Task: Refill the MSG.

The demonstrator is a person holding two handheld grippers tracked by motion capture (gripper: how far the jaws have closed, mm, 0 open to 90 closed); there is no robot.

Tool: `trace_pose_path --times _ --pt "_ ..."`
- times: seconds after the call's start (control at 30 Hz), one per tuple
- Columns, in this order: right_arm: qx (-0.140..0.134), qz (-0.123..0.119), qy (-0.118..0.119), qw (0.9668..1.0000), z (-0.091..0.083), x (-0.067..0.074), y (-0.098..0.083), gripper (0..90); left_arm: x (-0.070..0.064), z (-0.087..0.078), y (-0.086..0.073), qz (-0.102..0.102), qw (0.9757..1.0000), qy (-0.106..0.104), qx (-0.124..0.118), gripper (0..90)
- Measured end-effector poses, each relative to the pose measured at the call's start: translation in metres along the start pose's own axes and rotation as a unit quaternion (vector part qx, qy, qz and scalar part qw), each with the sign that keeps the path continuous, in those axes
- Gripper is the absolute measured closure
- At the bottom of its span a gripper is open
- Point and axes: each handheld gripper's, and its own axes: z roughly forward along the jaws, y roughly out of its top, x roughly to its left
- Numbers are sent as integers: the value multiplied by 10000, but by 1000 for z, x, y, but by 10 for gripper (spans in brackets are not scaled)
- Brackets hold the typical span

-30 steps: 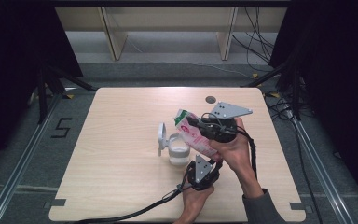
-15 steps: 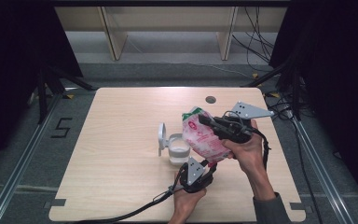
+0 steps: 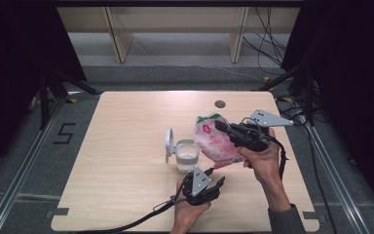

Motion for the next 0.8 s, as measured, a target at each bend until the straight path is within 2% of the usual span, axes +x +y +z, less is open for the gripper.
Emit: trace_pose_path --times 0.03,0.07,0.1,0.13,0.23,0.27,0.37,0.43,0.5,0.57,0.6,0.63,0.67,0.7,0.73,0.8 --pt "-16 -51 22 10000 -1 -1 0 900 0 -3 -1 40 10000 10 61 505" --pt "-10 13 1 10000 -2 -1 -1 900 2 -4 -1 154 9999 -73 -18 499" --pt "30 33 -89 9999 -4 -1 -2 900 1 -8 -2 73 9999 -12 93 482" --pt "4 -46 -76 10000 -4 -3 -3 900 2 -11 -1 81 9999 -51 96 474" --pt "16 43 -89 9999 -7 -6 -8 900 3 -17 0 207 9997 -2 160 452" --pt "21 -8 -116 9999 -8 -7 -9 900 4 -19 0 231 9996 -53 177 444" --pt "83 98 -179 9998 -12 -10 -13 900 8 -24 -1 246 9994 11 255 416" --pt "59 141 -217 9996 -14 -12 -17 900 12 -27 -1 227 9994 -23 270 411" --pt "103 124 -281 9995 -17 -15 -20 900 15 -29 -2 186 9995 20 244 400" --pt "89 208 -320 9992 -19 -18 -25 900 19 -34 -2 210 9994 74 265 387" --pt "99 160 -298 9994 -19 -21 -27 900 21 -37 -2 214 9994 77 272 386" --pt "129 284 -377 9988 -21 -20 -29 900 23 -38 -3 203 9994 68 264 383" --pt "93 224 -390 9989 -21 -23 -30 900 24 -40 -3 215 9994 85 275 382" --pt "140 331 -379 9986 -21 -23 -32 900 26 -42 -3 220 9993 88 276 378" --pt "134 250 -394 9988 -21 -26 -34 900 29 -44 -3 208 9994 92 257 365" --pt "145 414 -397 9982 -21 -29 -40 900 33 -48 -4 265 9990 67 365 331"
